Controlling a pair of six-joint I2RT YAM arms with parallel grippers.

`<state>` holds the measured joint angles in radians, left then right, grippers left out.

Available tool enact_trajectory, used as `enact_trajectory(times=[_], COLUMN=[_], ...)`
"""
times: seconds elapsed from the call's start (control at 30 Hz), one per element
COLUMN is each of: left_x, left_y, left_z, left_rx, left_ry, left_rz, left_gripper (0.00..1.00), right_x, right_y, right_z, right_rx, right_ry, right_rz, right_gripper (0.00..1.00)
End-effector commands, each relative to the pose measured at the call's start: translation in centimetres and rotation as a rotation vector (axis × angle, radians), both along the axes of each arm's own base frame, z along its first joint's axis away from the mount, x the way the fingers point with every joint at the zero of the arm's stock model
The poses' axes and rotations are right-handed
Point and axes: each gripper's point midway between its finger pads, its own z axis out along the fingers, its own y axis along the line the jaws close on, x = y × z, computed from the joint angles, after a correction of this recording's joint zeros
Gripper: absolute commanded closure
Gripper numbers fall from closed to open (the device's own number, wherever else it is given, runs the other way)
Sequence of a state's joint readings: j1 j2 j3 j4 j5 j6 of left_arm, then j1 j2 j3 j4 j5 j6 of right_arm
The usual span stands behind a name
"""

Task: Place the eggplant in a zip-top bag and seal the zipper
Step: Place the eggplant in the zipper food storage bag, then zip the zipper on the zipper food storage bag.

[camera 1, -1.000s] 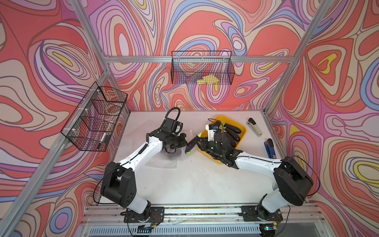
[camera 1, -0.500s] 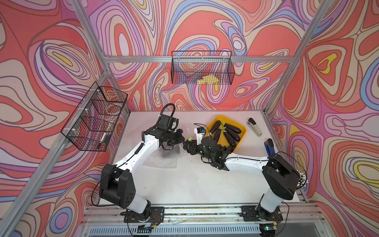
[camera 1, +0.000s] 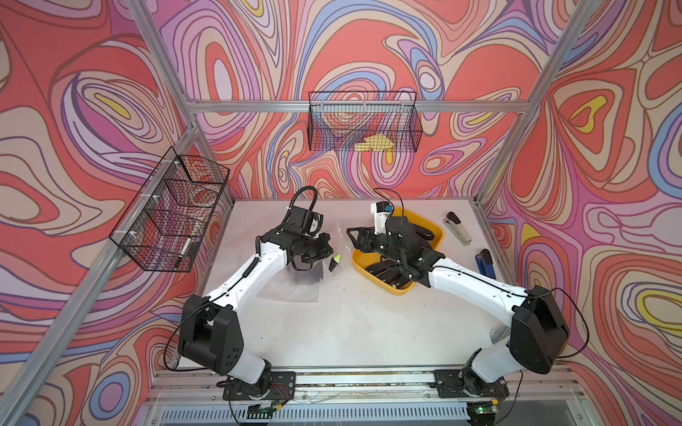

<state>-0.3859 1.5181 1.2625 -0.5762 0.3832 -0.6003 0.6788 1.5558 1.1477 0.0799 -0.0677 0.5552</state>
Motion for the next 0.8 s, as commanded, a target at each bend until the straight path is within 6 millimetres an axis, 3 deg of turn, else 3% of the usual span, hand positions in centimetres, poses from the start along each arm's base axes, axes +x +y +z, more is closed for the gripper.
enact_trajectory(times=[0.0, 0.13, 0.4, 0.47, 0.57, 0.67, 0.77], left_x=[-1.4, -1.9, -1.5, -1.4, -1.3, -1.1, -0.9], left_y=[-0.1, -0.4, -0.4, -0.3, -0.2, -0.3, -0.6], left_z=[-1.1, -2.0, -1.6, -1.6, -1.9, -2.0, -1.5], left_rx=[0.084, 0.074, 0.076, 0.078, 0.087, 0.086, 0.066], left_ry=[0.014, 0.027, 0.005, 0.005, 0.009, 0.011, -0.005], left_rz=[-0.038, -0.031, -0.03, -0.025, -0.016, -0.014, -0.019], left_gripper=[1.0, 1.0, 1.0, 1.0, 1.0, 1.0, 1.0], right_x=[-0.3, -0.2, -0.3, -0.6, -1.6, -2.1, -2.2], right_y=[1.2, 3.1, 3.4, 3.6, 3.6, 2.9, 2.3], right_z=[-3.3, -4.5, -6.2, -6.3, -6.1, -6.4, -8.2], right_rx=[-0.072, -0.075, -0.071, -0.059, -0.041, -0.058, -0.103], right_ry=[0.057, 0.073, 0.106, 0.121, 0.126, 0.133, 0.153], right_rz=[0.114, 0.199, 0.209, 0.228, 0.246, 0.235, 0.219], right_gripper=[0.5, 0.63, 0.67, 0.66, 0.53, 0.5, 0.52])
